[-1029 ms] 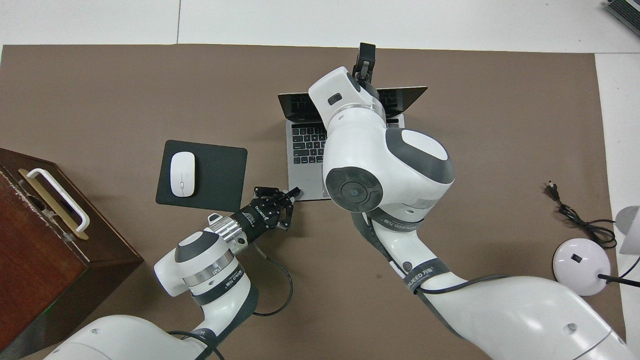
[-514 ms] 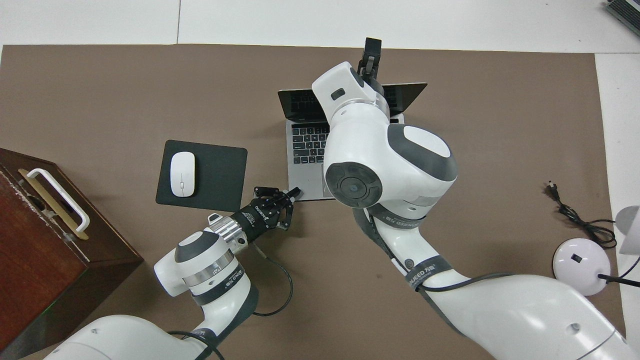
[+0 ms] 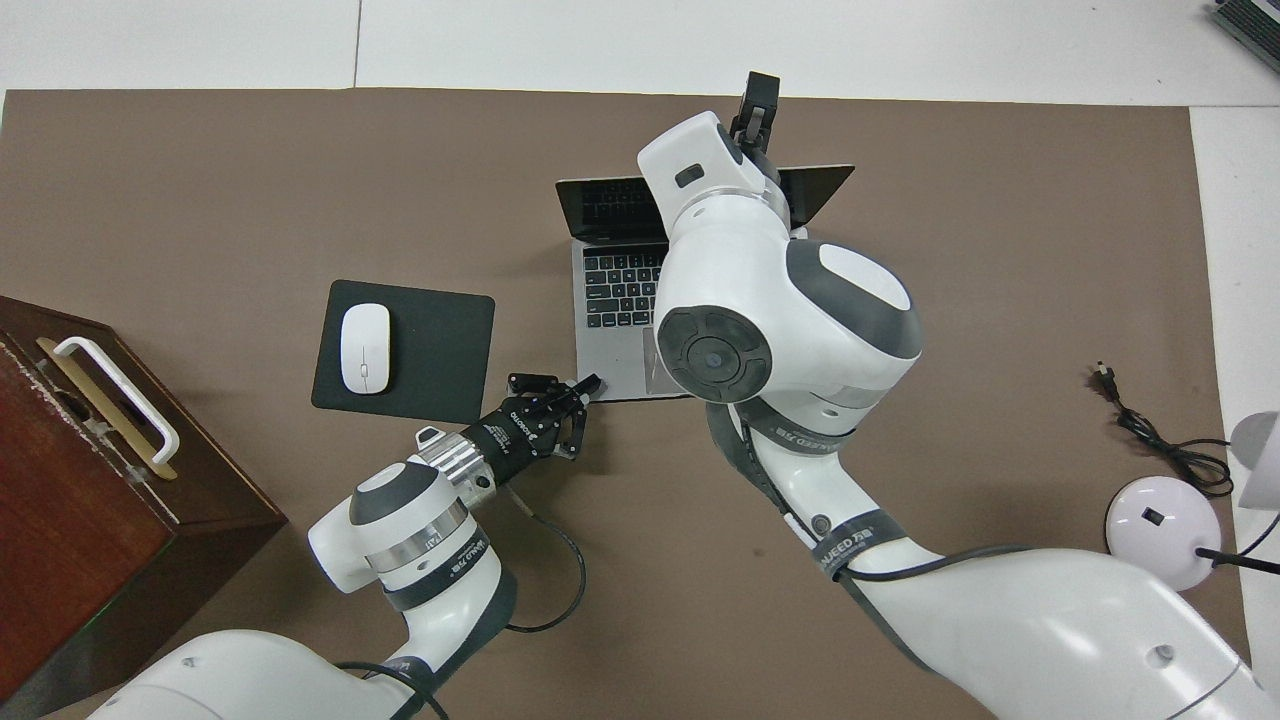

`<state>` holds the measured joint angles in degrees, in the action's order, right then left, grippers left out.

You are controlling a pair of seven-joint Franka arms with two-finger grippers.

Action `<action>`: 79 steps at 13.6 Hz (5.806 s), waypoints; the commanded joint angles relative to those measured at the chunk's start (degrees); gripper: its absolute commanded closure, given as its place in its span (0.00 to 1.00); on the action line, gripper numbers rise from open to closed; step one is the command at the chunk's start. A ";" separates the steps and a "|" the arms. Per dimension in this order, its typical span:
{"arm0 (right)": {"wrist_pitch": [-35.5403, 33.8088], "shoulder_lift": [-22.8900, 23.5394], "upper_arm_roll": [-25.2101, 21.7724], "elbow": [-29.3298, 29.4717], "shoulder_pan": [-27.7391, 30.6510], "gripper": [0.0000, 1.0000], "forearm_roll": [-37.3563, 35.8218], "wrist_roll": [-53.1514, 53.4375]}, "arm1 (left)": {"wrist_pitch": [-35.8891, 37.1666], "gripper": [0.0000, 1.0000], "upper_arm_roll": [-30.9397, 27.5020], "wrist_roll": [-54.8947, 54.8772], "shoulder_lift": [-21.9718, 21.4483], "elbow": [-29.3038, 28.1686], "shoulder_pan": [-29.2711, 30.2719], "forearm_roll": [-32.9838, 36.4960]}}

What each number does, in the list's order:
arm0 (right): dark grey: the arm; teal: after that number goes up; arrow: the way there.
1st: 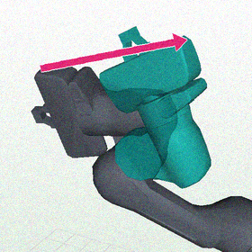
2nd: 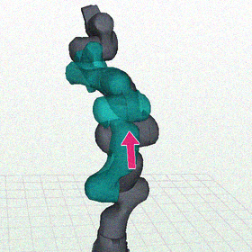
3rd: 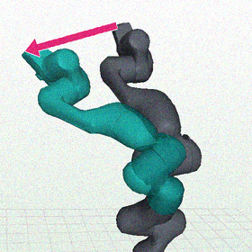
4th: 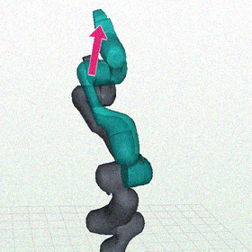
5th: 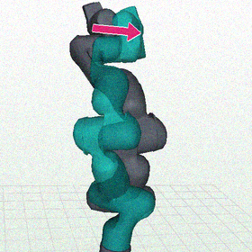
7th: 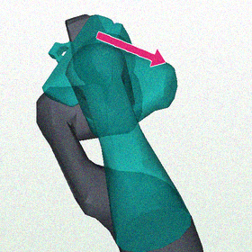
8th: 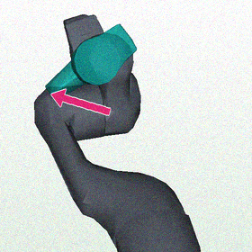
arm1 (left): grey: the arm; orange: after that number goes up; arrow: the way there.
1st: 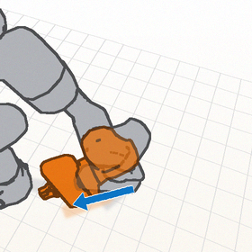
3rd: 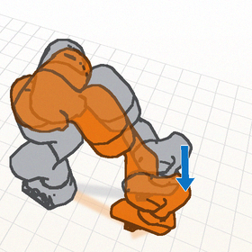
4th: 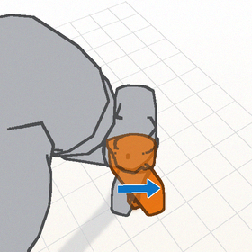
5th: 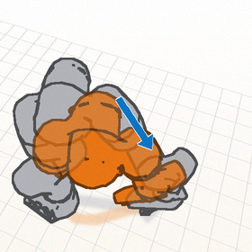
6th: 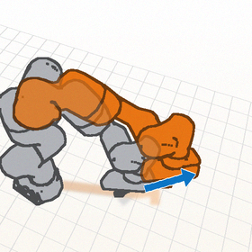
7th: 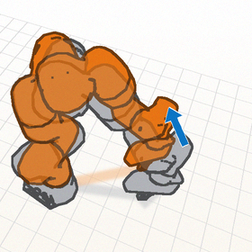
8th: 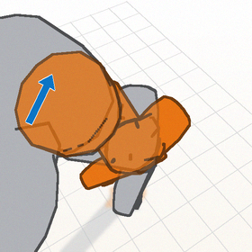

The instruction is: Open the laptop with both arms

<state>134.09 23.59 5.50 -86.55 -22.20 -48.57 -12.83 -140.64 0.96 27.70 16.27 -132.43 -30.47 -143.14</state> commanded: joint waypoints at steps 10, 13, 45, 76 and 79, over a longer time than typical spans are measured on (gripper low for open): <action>-10.69 -5.39 0.56 0.07 0.14 0.00 15.06 -0.80 | -0.95 1.00 -0.61 -1.77 2.63 0.95 1.11 -0.91; -13.15 -6.80 0.21 0.07 0.66 0.00 19.55 -0.71 | -2.43 1.00 -0.69 -1.77 2.45 2.00 1.11 -0.47; -36.97 -18.93 -0.14 0.07 20.61 0.00 45.67 17.13 | -8.10 1.00 -0.17 7.19 -4.58 24.22 22.89 65.04; -39.35 -22.53 -4.01 -0.81 21.85 0.00 48.39 23.20 | 54.42 0.49 -3.24 -8.11 -25.32 27.93 34.07 138.22; -39.61 -23.06 -3.66 -1.51 23.42 0.00 49.89 23.02 | 53.29 0.00 -3.24 -7.39 -24.88 28.37 33.54 138.22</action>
<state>95.01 2.25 1.64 -86.33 -0.13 -0.61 10.11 -86.74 -2.55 19.45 -8.35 -103.72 3.29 -5.93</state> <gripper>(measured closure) 0.000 0.581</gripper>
